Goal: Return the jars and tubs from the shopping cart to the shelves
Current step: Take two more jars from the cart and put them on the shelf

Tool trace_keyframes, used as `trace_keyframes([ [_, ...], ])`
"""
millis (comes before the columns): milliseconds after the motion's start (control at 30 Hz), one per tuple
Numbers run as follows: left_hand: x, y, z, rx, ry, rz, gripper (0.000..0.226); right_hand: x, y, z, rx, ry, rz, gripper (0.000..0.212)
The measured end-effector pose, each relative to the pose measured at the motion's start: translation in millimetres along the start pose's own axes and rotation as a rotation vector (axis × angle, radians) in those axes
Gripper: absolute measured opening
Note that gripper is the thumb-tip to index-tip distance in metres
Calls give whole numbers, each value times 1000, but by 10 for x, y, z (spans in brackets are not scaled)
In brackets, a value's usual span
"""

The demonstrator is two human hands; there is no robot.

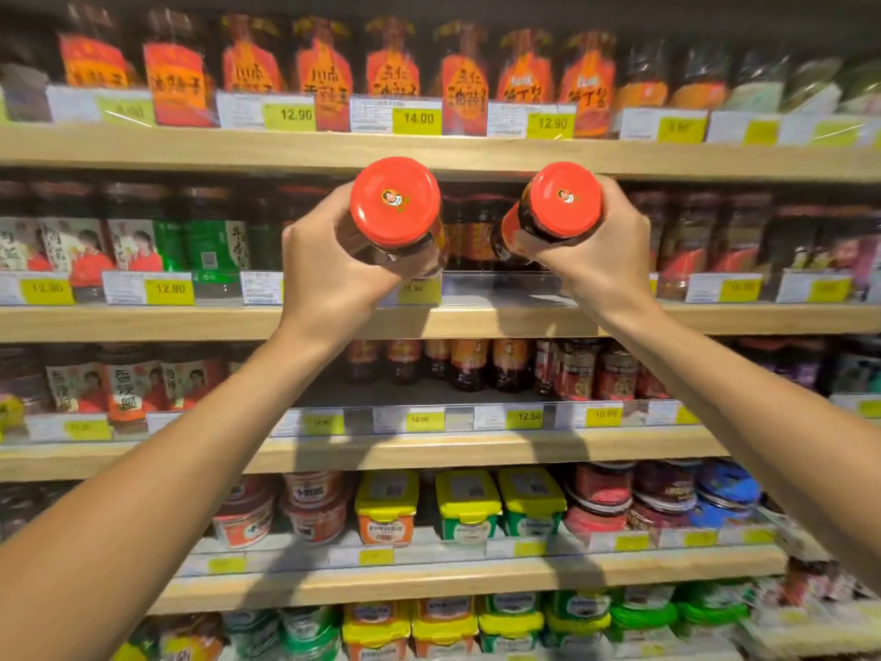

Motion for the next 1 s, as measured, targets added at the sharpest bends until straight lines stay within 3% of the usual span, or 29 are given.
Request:
trace_keyframes([
  [600,-404,-19,225,-72,-68,120,68,-308,549,127,-148,-300,-151,59],
  [700,-476,-63,263,-56,-93,146,70,-344,661,191,-244,-337,-202,61],
  [800,-542,-99,297,-31,-110,187,70,-426,687,263,-244,-387,-226,49],
  [1000,-668,-232,355,31,-127,214,71,-542,679,351,-274,-534,-324,49],
])
Point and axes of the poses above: each hand's wrist, its own z-axis towards the middle knuckle, its own x-axis out of the back of the hand, y = z × x, the point moved 7 cm from there along z, towards the middle knuckle, and after that the axes turned 15 degrees about x, right-handed, at the moved point
